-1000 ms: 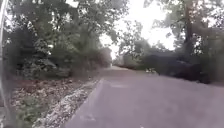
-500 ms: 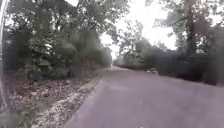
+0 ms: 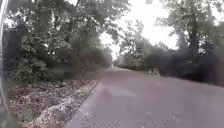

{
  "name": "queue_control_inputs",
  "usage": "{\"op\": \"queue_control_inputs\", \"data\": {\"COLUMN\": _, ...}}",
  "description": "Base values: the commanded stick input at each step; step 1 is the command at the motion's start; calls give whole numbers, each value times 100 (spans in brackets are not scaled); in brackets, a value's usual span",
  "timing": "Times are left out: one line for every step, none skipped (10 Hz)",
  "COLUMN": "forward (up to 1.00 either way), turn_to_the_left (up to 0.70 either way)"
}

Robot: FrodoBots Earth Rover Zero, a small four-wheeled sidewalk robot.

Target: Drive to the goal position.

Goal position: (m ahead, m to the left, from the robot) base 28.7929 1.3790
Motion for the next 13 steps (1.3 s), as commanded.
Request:
{"op": "queue_control_inputs", "data": {"forward": 70, "turn_to_the_left": 1}}
{"op": "queue_control_inputs", "data": {"forward": 70, "turn_to_the_left": 1}}
{"op": "queue_control_inputs", "data": {"forward": 70, "turn_to_the_left": 1}}
{"op": "queue_control_inputs", "data": {"forward": 70, "turn_to_the_left": 1}}
{"op": "queue_control_inputs", "data": {"forward": 70, "turn_to_the_left": 1}}
{"op": "queue_control_inputs", "data": {"forward": 70, "turn_to_the_left": 1}}
{"op": "queue_control_inputs", "data": {"forward": 70, "turn_to_the_left": 1}}
{"op": "queue_control_inputs", "data": {"forward": 70, "turn_to_the_left": 1}}
{"op": "queue_control_inputs", "data": {"forward": 70, "turn_to_the_left": 1}}
{"op": "queue_control_inputs", "data": {"forward": 70, "turn_to_the_left": 1}}
{"op": "queue_control_inputs", "data": {"forward": 70, "turn_to_the_left": 1}}
{"op": "queue_control_inputs", "data": {"forward": 70, "turn_to_the_left": 1}}
{"op": "queue_control_inputs", "data": {"forward": 70, "turn_to_the_left": 1}}
